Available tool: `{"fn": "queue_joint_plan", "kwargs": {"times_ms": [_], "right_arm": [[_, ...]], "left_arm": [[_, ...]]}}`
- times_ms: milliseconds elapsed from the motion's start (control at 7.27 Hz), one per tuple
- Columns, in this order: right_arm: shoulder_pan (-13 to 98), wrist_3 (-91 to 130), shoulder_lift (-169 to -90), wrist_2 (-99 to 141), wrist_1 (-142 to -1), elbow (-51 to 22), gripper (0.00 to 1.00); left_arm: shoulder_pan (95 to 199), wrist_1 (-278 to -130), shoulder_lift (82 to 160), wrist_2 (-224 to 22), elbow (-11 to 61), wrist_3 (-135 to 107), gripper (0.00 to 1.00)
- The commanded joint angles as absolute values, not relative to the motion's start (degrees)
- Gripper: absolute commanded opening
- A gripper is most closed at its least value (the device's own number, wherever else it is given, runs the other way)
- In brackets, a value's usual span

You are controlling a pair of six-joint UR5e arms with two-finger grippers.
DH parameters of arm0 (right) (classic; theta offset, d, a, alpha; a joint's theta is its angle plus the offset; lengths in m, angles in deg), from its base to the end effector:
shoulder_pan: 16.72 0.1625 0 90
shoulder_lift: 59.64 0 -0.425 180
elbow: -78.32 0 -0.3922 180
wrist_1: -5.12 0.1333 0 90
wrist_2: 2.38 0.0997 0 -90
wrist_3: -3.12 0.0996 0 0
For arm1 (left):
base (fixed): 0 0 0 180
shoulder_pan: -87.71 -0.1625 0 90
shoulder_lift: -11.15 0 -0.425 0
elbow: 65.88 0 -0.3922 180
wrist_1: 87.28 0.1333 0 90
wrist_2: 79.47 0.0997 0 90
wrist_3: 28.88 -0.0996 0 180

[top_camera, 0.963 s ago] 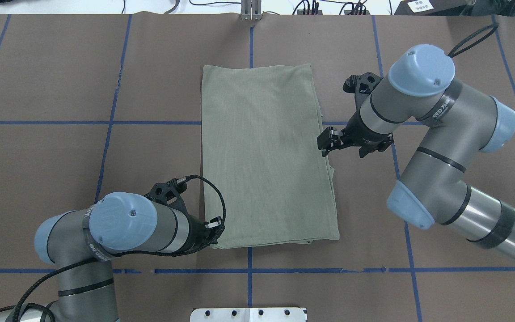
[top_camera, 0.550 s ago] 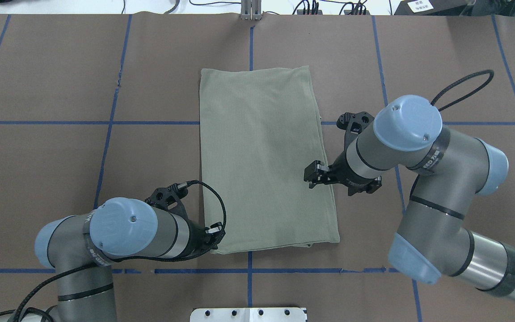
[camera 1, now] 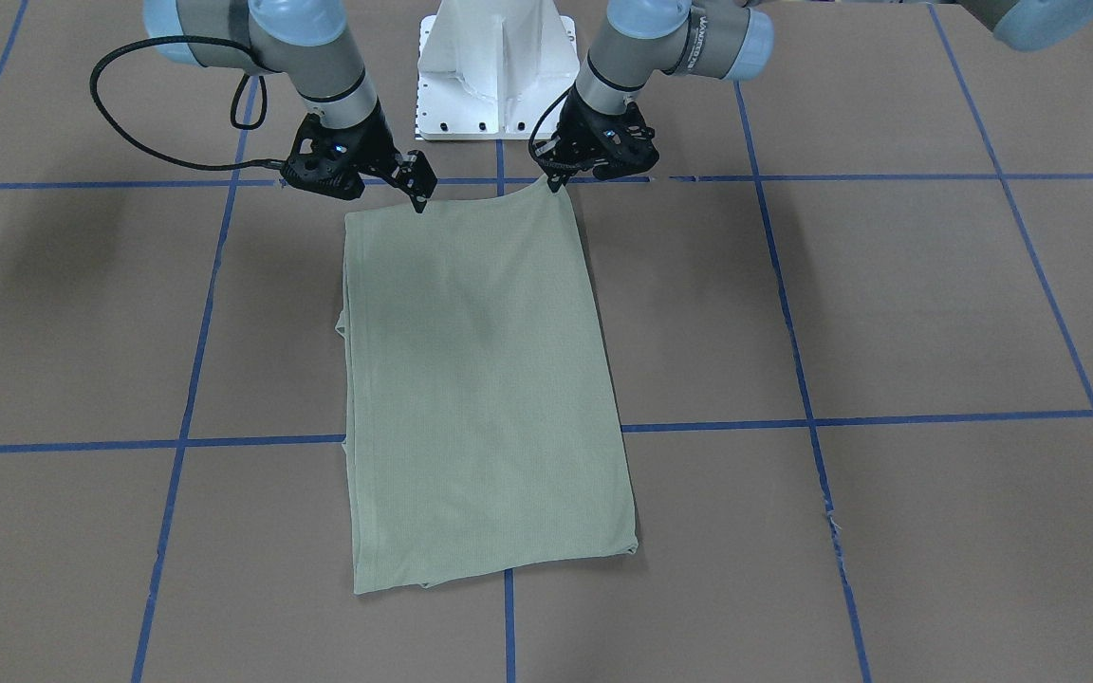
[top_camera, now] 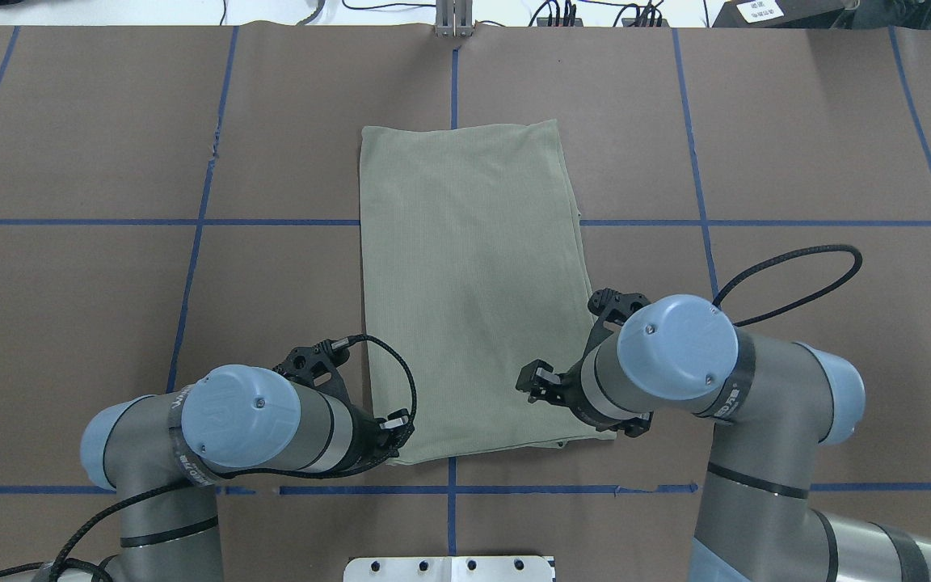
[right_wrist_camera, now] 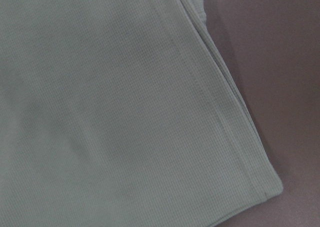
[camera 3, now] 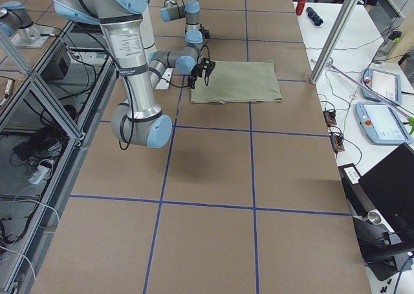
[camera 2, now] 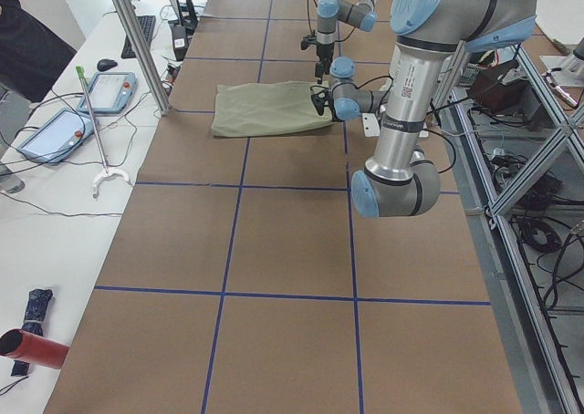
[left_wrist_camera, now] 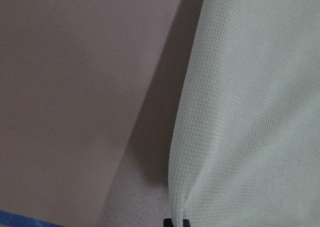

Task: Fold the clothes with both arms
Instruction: 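Move the right gripper down to the shirt's other near corner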

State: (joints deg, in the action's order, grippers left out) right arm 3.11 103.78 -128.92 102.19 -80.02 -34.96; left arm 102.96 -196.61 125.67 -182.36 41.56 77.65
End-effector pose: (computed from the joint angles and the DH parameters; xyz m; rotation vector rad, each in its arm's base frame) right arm -0.5001 -0.2954 0.2759 -0.1712 -0.8699 0.3887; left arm 0.5507 -0.2653 0.2461 -0.2163 1.0692 -0.3788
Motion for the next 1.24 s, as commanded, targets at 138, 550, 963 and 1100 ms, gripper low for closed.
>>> {"fn": "queue_joint_plan", "kwargs": {"times_ms": [138, 550, 963, 1100], "right_arm": [[0.3, 114.2, -130.0, 96.5, -80.0, -34.7, 1.00], [-1.3, 114.7, -129.7, 95.5, -80.0, -31.6, 1.00], [-2.1, 114.8, -129.6, 95.5, -80.0, -31.4, 1.00], [-2.3, 114.8, -129.6, 95.5, -80.0, -31.3, 1.00]], "left_arm": [[103.0, -196.4, 126.6, -182.5, 42.0, 77.6, 0.00], [103.0, -196.4, 127.0, -182.5, 42.0, 77.6, 0.00], [103.0, -196.4, 127.3, -182.5, 42.0, 77.6, 0.00], [103.0, -196.4, 127.3, -182.5, 42.0, 77.6, 0.00]]}}
